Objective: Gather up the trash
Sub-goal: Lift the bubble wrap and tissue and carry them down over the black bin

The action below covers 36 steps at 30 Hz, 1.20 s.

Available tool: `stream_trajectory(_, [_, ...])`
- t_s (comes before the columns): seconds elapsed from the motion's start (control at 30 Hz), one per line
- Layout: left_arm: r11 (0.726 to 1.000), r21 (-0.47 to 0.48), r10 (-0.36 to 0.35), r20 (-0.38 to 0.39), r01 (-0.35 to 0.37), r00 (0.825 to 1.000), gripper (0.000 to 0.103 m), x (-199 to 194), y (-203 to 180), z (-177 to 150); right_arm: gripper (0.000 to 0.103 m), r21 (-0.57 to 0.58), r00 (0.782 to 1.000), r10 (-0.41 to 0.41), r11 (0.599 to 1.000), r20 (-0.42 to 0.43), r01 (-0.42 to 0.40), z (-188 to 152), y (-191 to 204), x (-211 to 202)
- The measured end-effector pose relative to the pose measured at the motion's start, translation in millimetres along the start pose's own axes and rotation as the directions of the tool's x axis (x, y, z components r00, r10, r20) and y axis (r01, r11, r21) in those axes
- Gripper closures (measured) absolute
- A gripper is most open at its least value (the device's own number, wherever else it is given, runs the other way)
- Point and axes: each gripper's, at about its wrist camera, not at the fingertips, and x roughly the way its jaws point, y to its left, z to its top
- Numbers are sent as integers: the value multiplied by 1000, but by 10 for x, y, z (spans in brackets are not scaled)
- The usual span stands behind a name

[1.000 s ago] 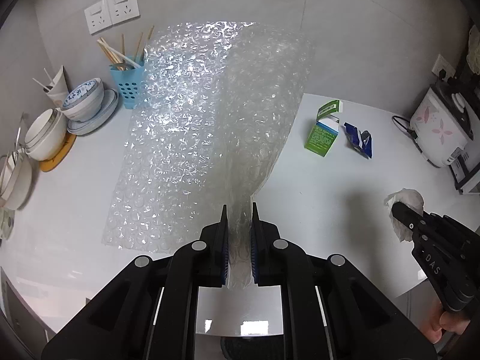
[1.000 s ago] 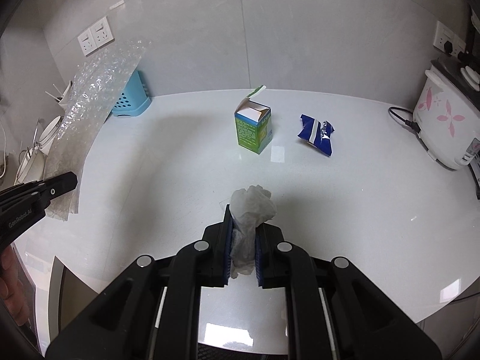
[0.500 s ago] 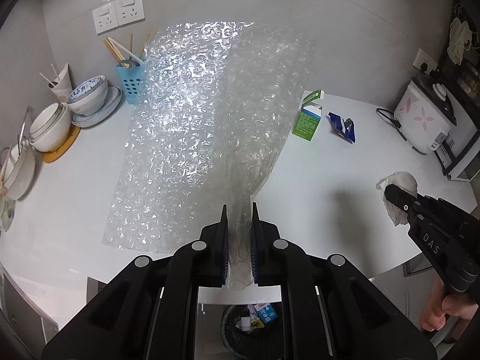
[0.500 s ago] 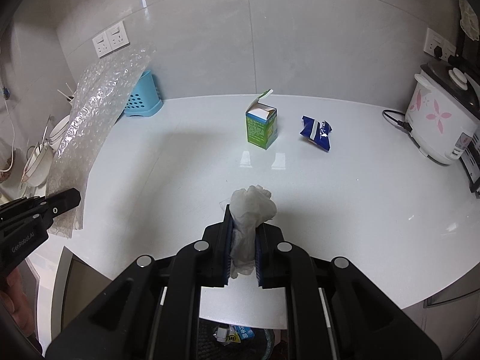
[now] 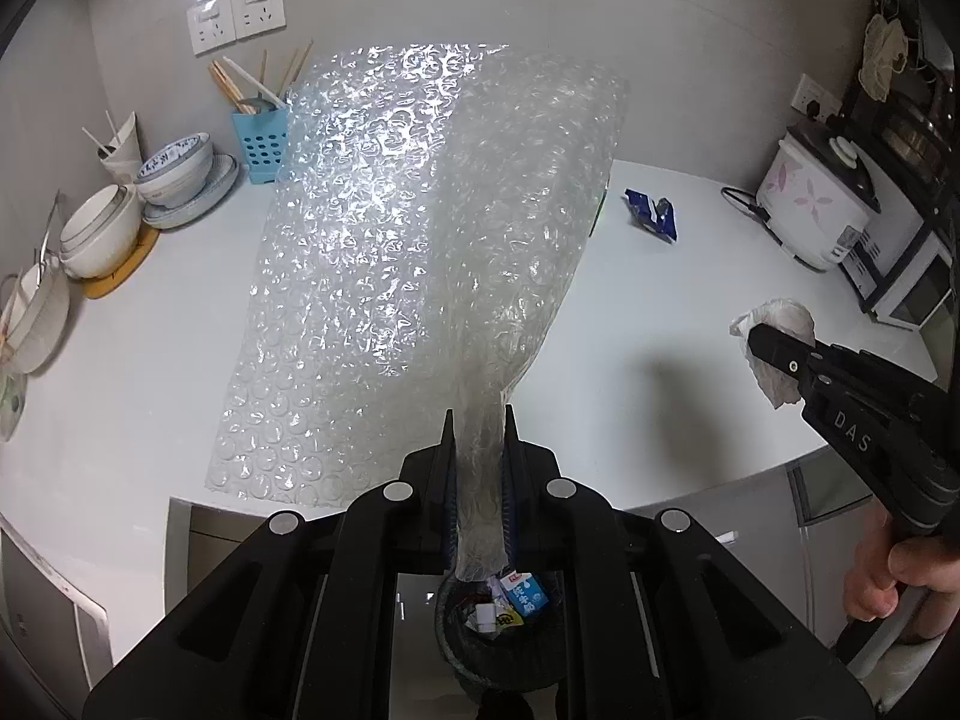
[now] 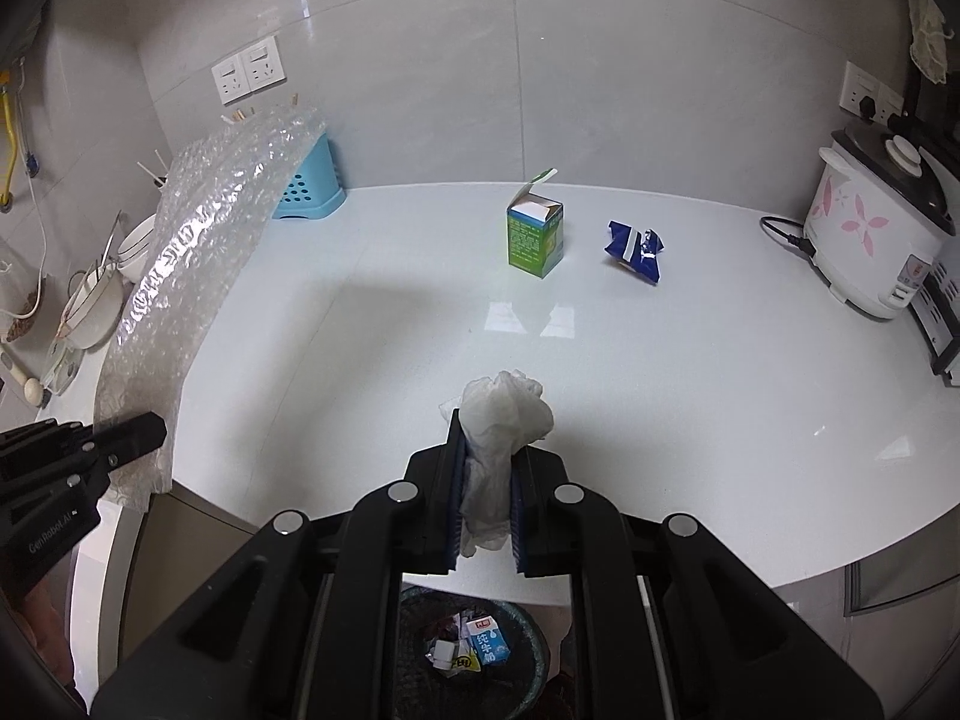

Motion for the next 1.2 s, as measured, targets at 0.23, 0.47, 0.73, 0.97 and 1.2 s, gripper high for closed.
stream_trajectory(0.23, [1000, 17, -18, -20, 18, 1000, 92, -149, -39, -315, 92, -12, 1000, 13, 1000, 3, -13, -208, 84, -176])
stream_trajectory(0.47, [999, 23, -32, -50, 33, 998, 92, -272, -18, -658, 92, -21, 1000, 26, 999, -10, -27, -485, 155, -312])
stream_trajectory(0.73, [999, 17, -41, -91, 43, 995, 92, -328, -13, -1014, 92, -22, 997, 44, 999, -64, -46, -889, 216, -338])
stream_trajectory(0.97, [997, 40, -53, -151, 60, 987, 93, -322, -97, -1340, 92, -30, 993, 51, 998, -105, -55, -1225, 235, -405])
stream_trajectory(1.2, [994, 71, -67, -222, 85, 973, 92, -289, -163, -1706, 92, -16, 988, 50, 999, -143, -52, -1498, 184, -403])
